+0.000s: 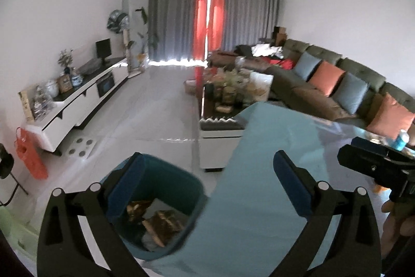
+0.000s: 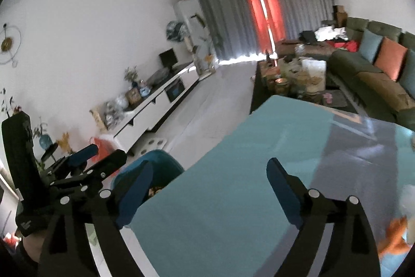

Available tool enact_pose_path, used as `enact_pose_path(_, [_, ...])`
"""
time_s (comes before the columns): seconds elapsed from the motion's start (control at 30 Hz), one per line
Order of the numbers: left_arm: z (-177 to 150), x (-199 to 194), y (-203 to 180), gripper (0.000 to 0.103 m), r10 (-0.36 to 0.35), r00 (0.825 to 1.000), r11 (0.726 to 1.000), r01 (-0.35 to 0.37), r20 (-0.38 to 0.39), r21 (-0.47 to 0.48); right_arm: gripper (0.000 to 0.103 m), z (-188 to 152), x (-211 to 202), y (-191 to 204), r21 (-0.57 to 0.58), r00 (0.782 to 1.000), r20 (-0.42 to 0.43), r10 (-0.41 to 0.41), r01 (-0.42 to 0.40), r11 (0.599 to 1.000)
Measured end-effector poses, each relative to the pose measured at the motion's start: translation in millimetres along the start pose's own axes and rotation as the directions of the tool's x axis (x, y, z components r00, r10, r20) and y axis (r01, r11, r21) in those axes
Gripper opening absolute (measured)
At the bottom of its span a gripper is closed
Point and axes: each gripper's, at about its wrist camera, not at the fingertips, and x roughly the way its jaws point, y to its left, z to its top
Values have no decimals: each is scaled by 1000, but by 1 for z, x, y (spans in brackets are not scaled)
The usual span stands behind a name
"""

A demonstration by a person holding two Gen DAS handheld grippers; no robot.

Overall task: Collect trash
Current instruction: 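Move both tools back over the table, then grasp the white blue-dotted paper cup with the right tool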

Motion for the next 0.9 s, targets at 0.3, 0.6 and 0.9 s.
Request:
enact_pose_path(0.3, [-5, -29, -60, 98, -152, 988, 988, 151, 12, 29, 92, -31, -69, -38, 65, 992, 92, -85, 79, 995])
enact_pose_path(0.6, [-21, -43, -127, 98, -301, 953, 948, 302, -24, 103, 92, -65, -142, -76, 117, 944, 149, -294, 278, 953])
enact_pose_path(0.9, [-33, -37, -184, 98, -398, 915, 901, 404, -68, 156, 92, -106, -190, -128, 249, 883, 111, -456, 420, 873])
